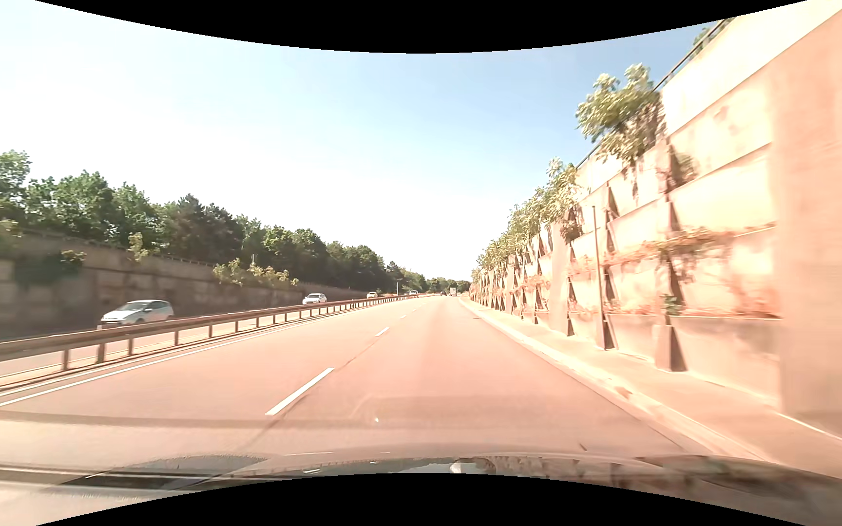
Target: Follow the waypoints while adhering to traffic rules and regulations
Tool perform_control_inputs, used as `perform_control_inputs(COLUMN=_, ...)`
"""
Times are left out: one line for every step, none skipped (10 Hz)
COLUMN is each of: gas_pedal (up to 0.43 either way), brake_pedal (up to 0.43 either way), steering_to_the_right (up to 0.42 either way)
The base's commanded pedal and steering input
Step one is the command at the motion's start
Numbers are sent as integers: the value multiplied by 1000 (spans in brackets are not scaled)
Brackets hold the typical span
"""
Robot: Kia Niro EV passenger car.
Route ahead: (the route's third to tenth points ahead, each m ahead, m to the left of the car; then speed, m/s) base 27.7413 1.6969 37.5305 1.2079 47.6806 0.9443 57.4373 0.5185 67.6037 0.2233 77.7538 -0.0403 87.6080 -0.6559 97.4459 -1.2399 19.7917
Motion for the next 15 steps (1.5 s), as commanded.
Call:
perform_control_inputs(gas_pedal=228, brake_pedal=0, steering_to_the_right=3)
perform_control_inputs(gas_pedal=228, brake_pedal=0, steering_to_the_right=3)
perform_control_inputs(gas_pedal=228, brake_pedal=0, steering_to_the_right=3)
perform_control_inputs(gas_pedal=228, brake_pedal=0, steering_to_the_right=3)
perform_control_inputs(gas_pedal=228, brake_pedal=0, steering_to_the_right=3)
perform_control_inputs(gas_pedal=228, brake_pedal=0, steering_to_the_right=3)
perform_control_inputs(gas_pedal=228, brake_pedal=0, steering_to_the_right=3)
perform_control_inputs(gas_pedal=228, brake_pedal=0, steering_to_the_right=3)
perform_control_inputs(gas_pedal=228, brake_pedal=0, steering_to_the_right=3)
perform_control_inputs(gas_pedal=228, brake_pedal=0, steering_to_the_right=3)
perform_control_inputs(gas_pedal=228, brake_pedal=0, steering_to_the_right=3)
perform_control_inputs(gas_pedal=228, brake_pedal=0, steering_to_the_right=3)
perform_control_inputs(gas_pedal=228, brake_pedal=0, steering_to_the_right=3)
perform_control_inputs(gas_pedal=228, brake_pedal=0, steering_to_the_right=3)
perform_control_inputs(gas_pedal=228, brake_pedal=0, steering_to_the_right=3)
